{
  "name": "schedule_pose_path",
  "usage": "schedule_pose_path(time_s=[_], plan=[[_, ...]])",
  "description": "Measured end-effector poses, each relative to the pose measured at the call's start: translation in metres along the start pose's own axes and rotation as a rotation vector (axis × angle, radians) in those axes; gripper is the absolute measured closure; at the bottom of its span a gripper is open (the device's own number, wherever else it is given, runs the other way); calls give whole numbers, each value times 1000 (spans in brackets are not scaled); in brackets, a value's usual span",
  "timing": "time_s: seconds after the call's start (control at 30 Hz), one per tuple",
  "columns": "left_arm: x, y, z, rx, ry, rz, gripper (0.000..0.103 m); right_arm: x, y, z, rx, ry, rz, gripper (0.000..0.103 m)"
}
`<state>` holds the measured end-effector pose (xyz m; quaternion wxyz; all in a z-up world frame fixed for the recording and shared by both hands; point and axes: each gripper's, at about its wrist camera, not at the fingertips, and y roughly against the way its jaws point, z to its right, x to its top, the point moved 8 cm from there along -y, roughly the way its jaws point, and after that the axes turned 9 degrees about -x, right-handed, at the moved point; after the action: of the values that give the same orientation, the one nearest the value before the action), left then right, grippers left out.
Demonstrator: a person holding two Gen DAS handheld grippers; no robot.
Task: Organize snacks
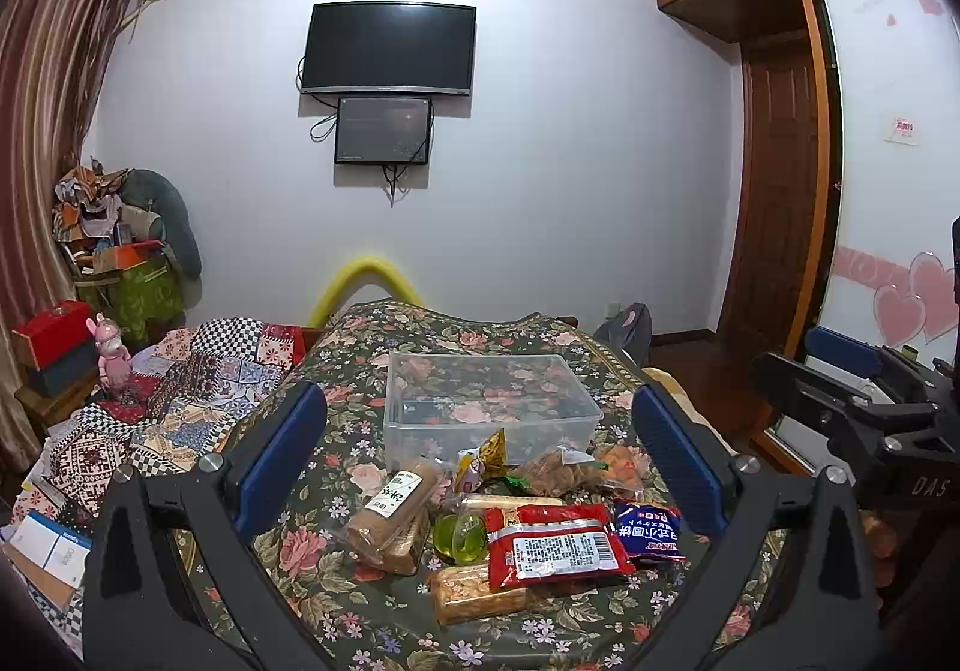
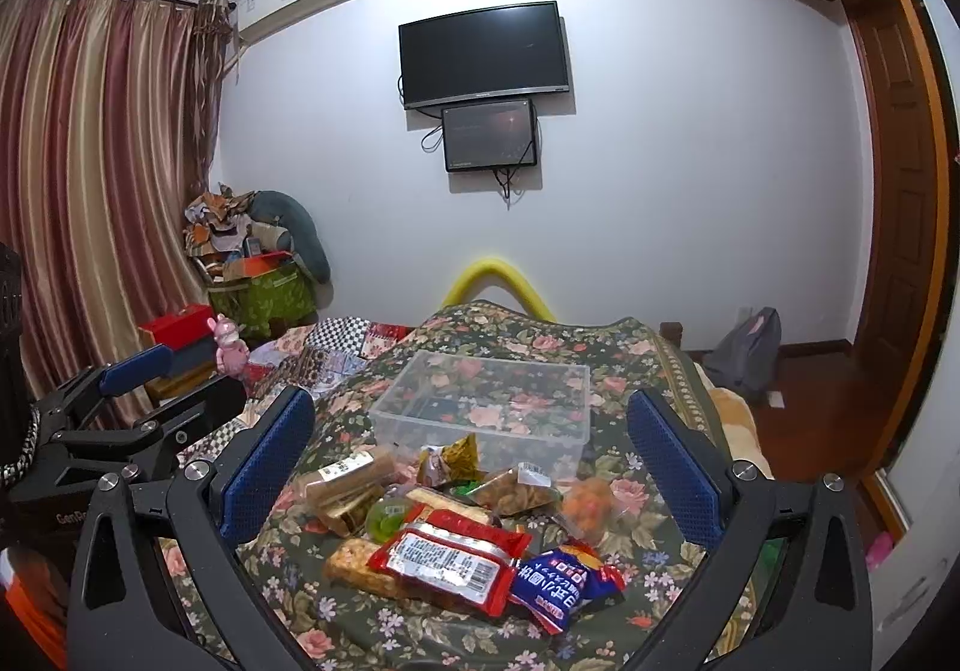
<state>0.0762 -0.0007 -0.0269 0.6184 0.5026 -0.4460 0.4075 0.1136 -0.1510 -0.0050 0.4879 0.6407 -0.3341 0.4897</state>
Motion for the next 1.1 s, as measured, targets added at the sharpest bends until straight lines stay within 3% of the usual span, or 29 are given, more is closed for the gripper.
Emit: schedule_pose_path(time_s=[0.93,1.1], plan=[[-7,-13,-4,-18,15,-48,0,-14,-14,2,8,-12,-35,0],[-20,-28,-12,-8,19,-100,8,-30,-31,11,-6,-27,-99,0]])
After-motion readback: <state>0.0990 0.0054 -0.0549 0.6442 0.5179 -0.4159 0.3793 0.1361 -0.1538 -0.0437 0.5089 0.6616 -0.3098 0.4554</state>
